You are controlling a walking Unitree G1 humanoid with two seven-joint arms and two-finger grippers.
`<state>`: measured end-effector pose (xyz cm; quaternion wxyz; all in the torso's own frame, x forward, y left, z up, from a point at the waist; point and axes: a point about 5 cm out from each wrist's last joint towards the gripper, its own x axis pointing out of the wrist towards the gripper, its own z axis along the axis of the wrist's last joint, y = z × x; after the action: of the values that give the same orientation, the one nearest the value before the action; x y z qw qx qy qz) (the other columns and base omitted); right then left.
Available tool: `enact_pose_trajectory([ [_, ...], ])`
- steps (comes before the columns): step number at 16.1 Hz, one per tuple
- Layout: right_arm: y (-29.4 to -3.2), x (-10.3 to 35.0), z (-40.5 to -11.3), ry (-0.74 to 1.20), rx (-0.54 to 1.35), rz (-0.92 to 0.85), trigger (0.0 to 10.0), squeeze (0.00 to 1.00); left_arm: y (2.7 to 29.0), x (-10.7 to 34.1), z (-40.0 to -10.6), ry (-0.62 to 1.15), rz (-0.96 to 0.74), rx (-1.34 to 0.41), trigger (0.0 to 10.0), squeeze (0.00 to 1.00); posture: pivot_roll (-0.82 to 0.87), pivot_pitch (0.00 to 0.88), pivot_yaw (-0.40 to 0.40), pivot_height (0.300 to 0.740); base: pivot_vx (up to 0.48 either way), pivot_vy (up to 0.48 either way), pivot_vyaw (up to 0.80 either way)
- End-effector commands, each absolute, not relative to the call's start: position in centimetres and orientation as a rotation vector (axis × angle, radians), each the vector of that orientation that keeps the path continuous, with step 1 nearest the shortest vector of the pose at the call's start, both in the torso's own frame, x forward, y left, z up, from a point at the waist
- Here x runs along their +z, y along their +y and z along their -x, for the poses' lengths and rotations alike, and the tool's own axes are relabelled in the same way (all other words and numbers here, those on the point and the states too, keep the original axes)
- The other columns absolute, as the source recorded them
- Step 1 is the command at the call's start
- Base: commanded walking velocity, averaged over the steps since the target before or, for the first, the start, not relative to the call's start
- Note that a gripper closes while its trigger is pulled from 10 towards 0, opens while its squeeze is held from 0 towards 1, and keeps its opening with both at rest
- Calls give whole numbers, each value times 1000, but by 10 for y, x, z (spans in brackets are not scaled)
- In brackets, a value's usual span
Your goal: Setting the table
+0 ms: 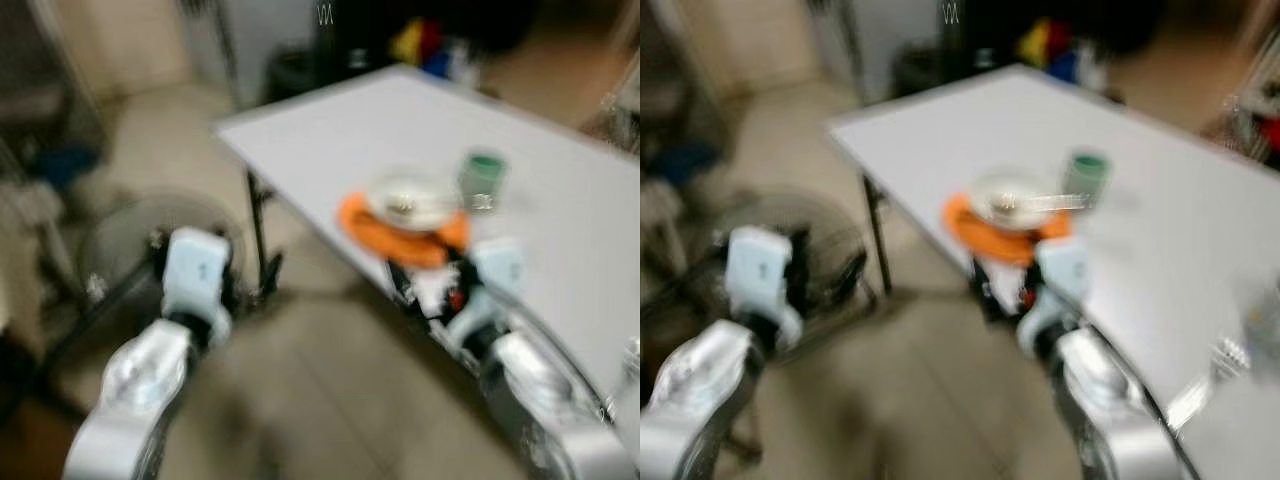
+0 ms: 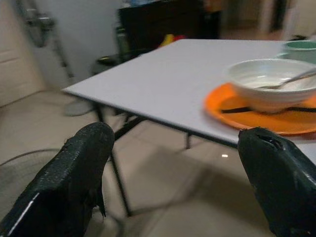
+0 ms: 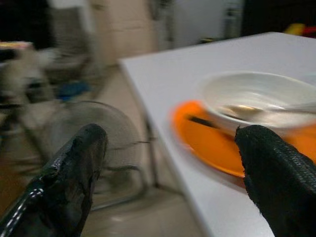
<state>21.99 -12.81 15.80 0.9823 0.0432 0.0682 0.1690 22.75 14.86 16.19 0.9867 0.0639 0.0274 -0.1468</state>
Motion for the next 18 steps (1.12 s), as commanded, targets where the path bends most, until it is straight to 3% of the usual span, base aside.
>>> enact_pose_trajectory([
  [1, -133, 156, -219, 146, 316, -95, 10000, 0, 146, 165, -230, 40, -136, -300, 10000, 0, 119, 0, 59, 740, 0, 0, 800],
  [8, -133, 149, -218, 171, 290, -123, 10000, 0, 147, 163, -238, 45, -155, -298, 10000, 0, 103, 0, 81, 740, 0, 0, 800],
  [18, -124, 144, -218, 203, 385, -181, 10000, 0, 153, 166, -234, 25, -145, -271, 10000, 0, 145, 0, 50, 740, 0, 0, 800],
])
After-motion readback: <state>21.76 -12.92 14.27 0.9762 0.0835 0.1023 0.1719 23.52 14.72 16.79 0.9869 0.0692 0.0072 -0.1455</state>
